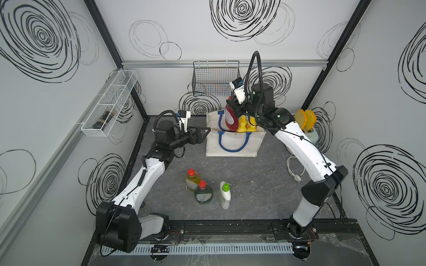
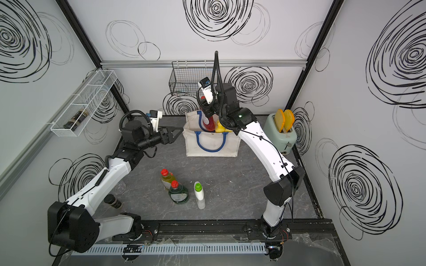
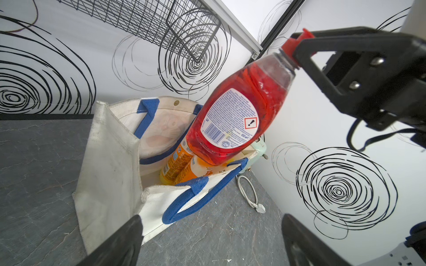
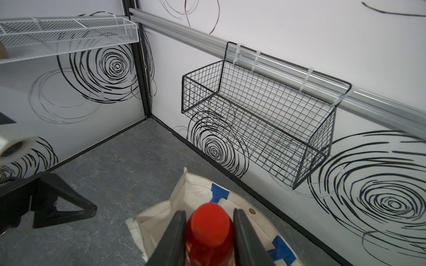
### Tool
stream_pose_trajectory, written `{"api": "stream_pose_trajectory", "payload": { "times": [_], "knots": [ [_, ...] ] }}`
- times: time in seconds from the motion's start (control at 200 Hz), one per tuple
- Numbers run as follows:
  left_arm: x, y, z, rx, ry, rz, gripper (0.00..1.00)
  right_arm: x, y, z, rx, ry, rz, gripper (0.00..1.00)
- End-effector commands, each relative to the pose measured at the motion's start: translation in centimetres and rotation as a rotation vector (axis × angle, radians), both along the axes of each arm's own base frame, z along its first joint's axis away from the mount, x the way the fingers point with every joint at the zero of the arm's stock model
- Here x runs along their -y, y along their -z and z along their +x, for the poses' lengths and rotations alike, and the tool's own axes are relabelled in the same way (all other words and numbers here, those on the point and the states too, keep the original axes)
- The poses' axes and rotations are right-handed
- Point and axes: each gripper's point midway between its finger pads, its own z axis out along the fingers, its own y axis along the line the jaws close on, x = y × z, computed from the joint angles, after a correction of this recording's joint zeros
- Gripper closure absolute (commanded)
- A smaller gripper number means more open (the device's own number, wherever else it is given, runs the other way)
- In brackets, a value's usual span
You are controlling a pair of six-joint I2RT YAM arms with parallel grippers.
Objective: Pack dish soap into the shopping bag
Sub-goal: Pick up the bottle of dish soap at the center of the board, then place the bottle of dish soap in the shopping bag.
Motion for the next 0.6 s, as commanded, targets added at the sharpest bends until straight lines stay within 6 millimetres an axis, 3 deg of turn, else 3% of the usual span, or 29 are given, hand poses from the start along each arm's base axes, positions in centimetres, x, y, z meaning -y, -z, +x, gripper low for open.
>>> {"api": "stream_pose_trajectory", "payload": {
  "times": [0.0,0.595],
  "knots": [
    [0.2,-2.2,-0.4,0.074,0.007,-0.004,0.04,1.0,-7.8,0.1,0.213,0.011,0.136,1.0],
    [0.5,-2.4,-0.6,0.076,0.017,-0.004,0.04,2.4,-1.6,4.8,0.109,0.151,0.156,1.0]
  ]
}}
